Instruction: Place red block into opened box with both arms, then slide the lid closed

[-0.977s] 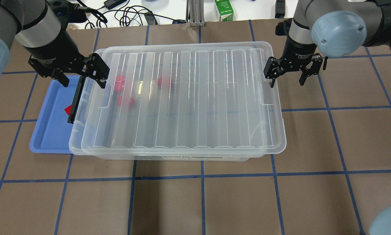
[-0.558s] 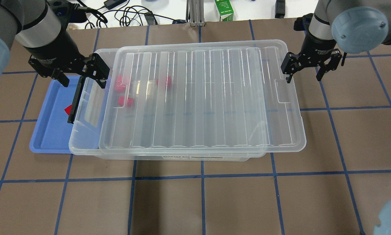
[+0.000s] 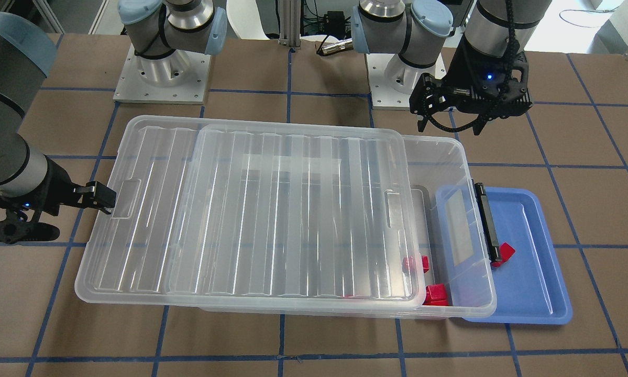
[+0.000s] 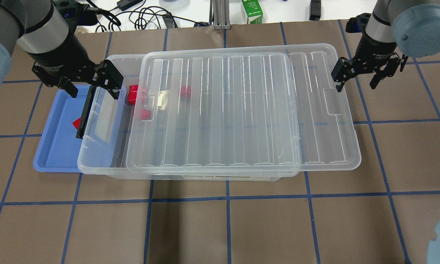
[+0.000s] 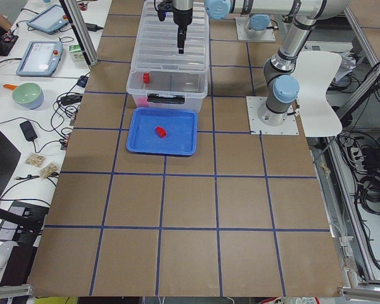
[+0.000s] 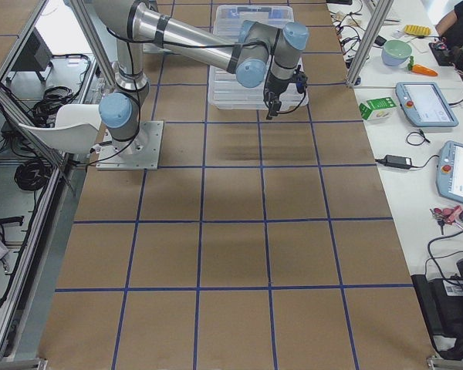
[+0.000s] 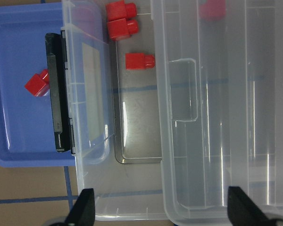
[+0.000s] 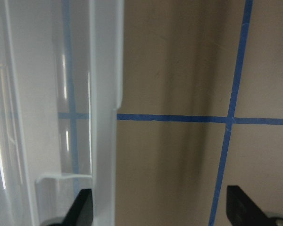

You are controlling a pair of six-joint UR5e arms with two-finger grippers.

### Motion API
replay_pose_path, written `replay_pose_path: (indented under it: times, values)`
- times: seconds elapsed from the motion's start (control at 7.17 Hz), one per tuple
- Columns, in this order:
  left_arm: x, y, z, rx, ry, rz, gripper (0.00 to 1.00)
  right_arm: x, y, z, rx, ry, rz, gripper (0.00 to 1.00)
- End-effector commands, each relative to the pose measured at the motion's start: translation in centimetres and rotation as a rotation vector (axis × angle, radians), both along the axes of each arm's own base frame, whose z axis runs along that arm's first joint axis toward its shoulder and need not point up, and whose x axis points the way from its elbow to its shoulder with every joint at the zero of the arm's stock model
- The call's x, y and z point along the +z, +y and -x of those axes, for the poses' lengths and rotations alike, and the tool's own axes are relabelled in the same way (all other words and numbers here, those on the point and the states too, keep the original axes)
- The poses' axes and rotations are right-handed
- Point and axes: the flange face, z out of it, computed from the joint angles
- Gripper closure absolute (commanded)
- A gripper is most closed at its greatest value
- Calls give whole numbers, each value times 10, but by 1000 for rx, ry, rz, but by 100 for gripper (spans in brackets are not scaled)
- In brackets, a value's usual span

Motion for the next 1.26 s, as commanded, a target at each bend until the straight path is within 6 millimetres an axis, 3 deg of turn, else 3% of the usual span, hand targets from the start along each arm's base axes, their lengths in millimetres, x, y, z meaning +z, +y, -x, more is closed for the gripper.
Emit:
replay_pose_path:
  times: [0.0,0.42,1.12]
  values:
    - [-1,0,0,0,-1,-2,0,0,0,28,32,-12,-1,0]
    - [-1,0,0,-1,-1,-2,0,0,2,45,65,14,-12,0]
    - [0,-1,-5,-19,-9,-3,0,0,2,45,93,14,-14,0]
